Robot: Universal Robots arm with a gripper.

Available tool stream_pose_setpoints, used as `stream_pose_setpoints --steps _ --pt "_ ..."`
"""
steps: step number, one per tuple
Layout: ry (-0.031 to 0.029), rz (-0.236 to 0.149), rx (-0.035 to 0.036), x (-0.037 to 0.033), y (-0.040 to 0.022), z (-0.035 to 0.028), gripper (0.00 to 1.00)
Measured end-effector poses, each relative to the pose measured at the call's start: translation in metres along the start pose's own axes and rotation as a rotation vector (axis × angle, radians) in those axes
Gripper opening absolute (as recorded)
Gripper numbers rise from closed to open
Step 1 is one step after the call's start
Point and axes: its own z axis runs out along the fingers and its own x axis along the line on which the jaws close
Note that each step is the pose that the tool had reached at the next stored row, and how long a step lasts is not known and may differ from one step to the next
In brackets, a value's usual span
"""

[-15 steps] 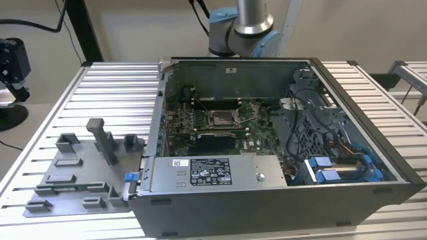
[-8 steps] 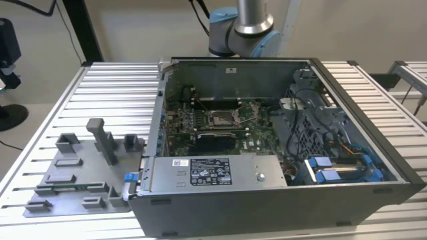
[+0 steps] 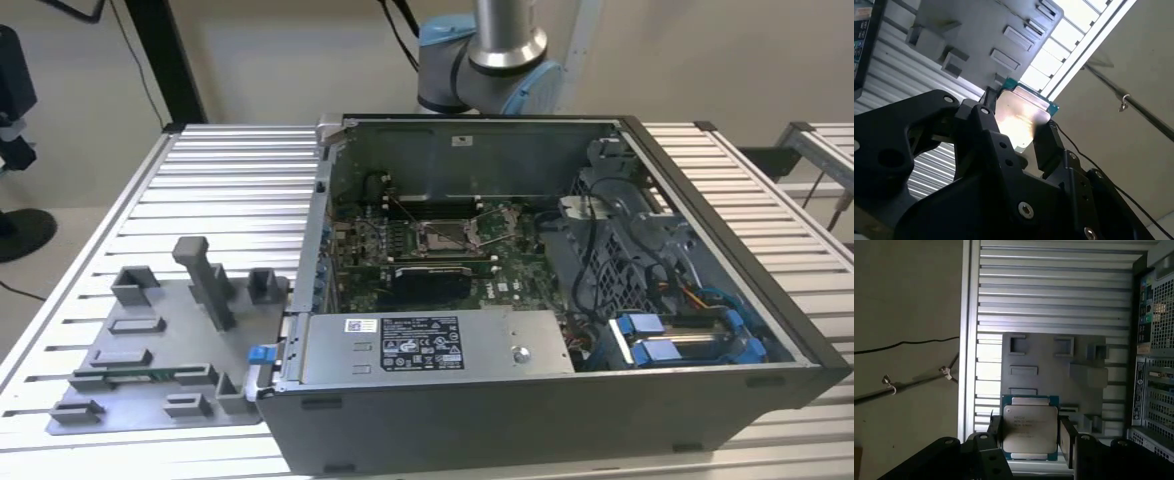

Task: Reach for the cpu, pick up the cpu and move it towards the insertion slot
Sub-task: 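Pick up the cpu and move it towards the insertion slot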

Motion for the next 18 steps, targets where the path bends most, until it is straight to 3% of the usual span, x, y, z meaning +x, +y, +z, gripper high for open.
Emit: stream_pose_setpoints --steps 5,18 --pt "0.0002 0.000 0.0001 -0.0035 -0.0001 -0.0001 0.00" --pt "0.0005 0.000 0.0000 -0.0343 -0.0006 -0.0003 0.00"
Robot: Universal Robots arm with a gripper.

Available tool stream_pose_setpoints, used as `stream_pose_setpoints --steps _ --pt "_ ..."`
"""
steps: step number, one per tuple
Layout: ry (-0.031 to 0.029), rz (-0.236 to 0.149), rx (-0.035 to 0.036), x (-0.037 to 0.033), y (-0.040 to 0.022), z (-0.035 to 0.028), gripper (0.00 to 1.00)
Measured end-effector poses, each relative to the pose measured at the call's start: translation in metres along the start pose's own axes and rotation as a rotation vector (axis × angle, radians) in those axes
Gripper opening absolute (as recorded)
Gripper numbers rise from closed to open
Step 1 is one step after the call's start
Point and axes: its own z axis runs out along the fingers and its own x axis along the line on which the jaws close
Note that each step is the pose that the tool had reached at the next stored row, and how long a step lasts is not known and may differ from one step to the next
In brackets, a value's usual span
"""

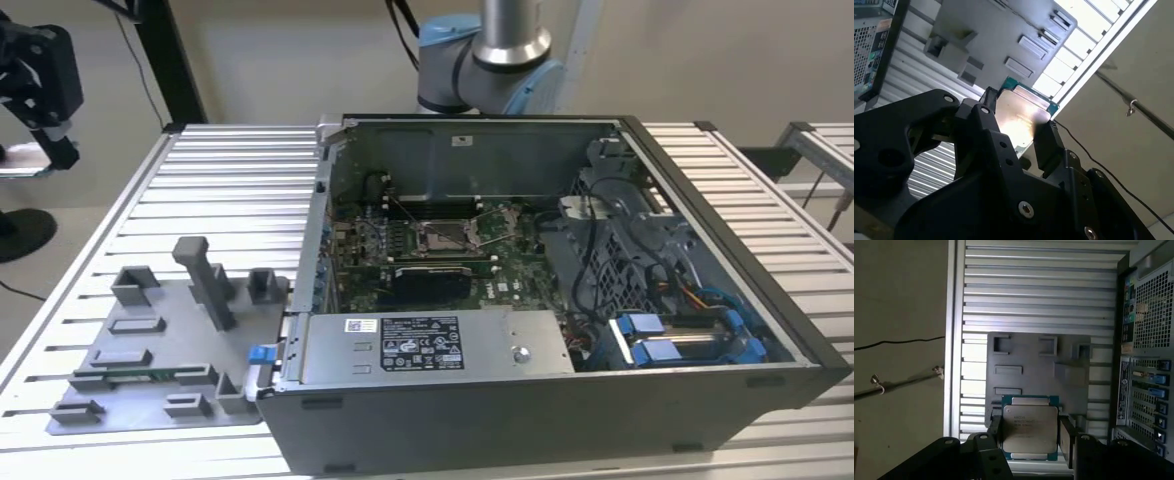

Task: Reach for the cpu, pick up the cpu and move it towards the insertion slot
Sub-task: 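Pick up the cpu and move it towards the insertion slot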

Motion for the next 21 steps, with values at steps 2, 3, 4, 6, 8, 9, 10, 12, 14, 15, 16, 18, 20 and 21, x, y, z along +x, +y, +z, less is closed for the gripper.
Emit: stream_pose_setpoints --steps 2,3,4,6,8,9,10,12,14,15,16,18,20,21 --pt "-0.0001 0.000 0.0000 -0.0039 -0.0001 0.0000 0.00" --pt "-0.0001 0.000 0.0000 -0.0059 -0.0001 0.0000 0.00" --pt "-0.0001 0.000 0.0000 -0.0076 -0.0001 0.0000 0.00" --pt "-0.0001 0.000 0.0000 -0.0108 -0.0002 0.0000 0.00" --pt "-0.0001 0.000 0.0001 -0.0147 -0.0003 -0.0001 0.00" --pt "-0.0001 0.000 0.0000 -0.0169 -0.0003 0.0000 0.00" --pt "-0.0001 0.000 -0.0001 -0.0188 -0.0004 -0.0001 0.00" --pt "-0.0001 0.000 0.0000 -0.0232 -0.0004 -0.0001 0.00" --pt "-0.0001 0.000 0.0000 -0.0276 -0.0005 -0.0001 0.00" --pt "0.0000 0.000 0.0000 -0.0296 -0.0005 -0.0002 0.00" --pt "-0.0001 0.000 0.0000 -0.0317 -0.0006 -0.0002 0.00" --pt "-0.0001 0.000 0.0000 -0.0355 -0.0006 -0.0002 0.00" --pt "-0.0001 0.000 -0.0001 -0.0394 -0.0007 -0.0002 0.00" --pt "-0.0001 0.000 0.0000 -0.0414 -0.0007 -0.0002 0.00"
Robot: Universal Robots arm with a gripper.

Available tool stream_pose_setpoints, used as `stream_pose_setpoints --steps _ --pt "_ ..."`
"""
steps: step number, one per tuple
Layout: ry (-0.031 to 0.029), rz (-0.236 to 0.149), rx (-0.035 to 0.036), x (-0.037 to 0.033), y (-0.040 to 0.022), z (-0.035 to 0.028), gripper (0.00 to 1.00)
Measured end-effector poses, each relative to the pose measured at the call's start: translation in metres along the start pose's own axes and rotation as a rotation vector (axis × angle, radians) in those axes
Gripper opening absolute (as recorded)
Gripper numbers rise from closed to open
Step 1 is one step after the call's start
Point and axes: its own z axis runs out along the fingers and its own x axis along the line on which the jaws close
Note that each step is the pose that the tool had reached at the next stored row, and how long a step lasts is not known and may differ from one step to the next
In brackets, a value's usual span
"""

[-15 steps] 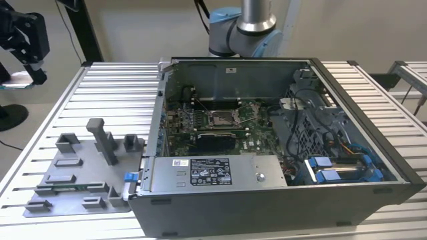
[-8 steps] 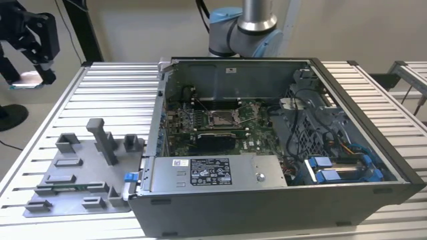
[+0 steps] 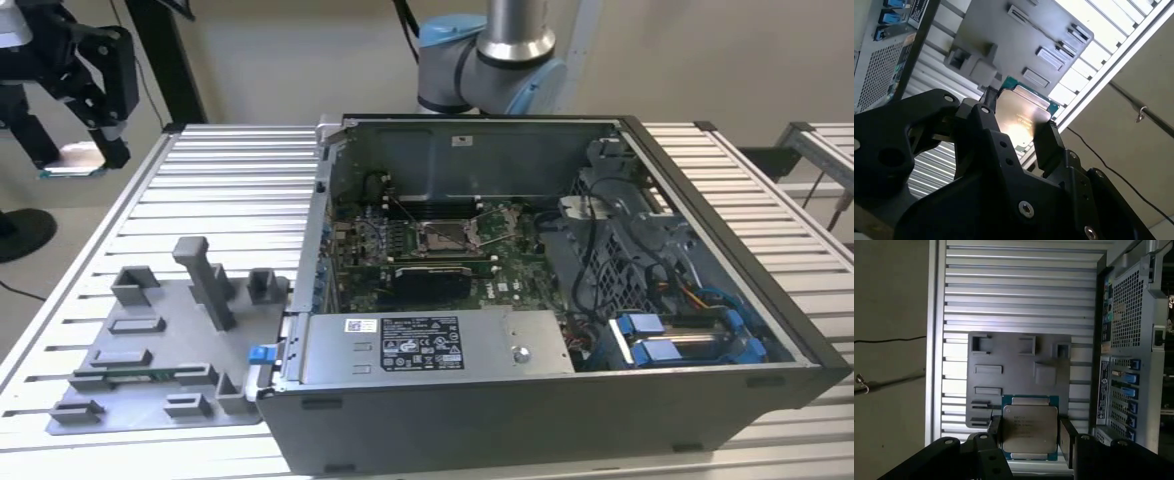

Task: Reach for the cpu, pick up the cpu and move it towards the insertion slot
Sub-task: 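Pick up the cpu and move it towards the insertion slot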

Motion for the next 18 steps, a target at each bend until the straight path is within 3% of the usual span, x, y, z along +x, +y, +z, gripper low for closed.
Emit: stream_pose_setpoints --steps 18 --pt "0.0000 0.000 0.0000 -0.0405 -0.0007 -0.0002 0.00"
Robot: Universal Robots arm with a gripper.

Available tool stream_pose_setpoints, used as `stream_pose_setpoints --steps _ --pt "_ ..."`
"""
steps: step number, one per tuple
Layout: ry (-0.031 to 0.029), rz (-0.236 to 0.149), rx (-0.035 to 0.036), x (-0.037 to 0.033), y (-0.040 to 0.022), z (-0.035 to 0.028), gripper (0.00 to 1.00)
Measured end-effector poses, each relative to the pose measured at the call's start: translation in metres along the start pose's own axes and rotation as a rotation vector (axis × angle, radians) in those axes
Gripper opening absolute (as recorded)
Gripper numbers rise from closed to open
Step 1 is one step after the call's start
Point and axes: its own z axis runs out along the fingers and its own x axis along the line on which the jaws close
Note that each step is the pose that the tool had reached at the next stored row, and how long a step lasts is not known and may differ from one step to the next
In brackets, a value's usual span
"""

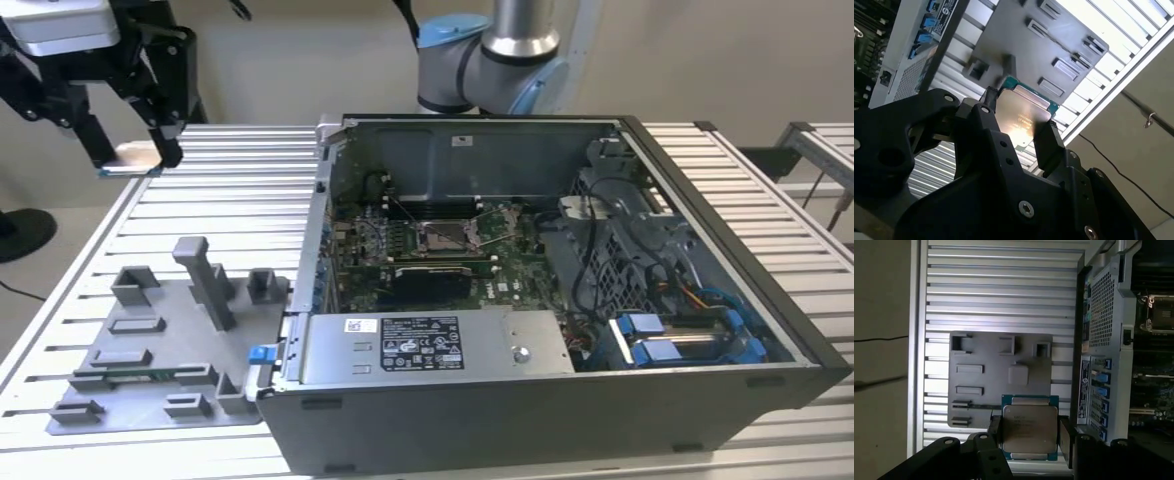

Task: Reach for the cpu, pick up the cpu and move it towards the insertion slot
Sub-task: 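Pick up the cpu and move it towards the insertion slot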

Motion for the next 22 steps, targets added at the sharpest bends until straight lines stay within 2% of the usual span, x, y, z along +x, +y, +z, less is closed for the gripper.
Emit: stream_pose_setpoints --steps 22 --pt "0.0019 0.000 0.0000 -0.0560 -0.0010 -0.0003 0.00"
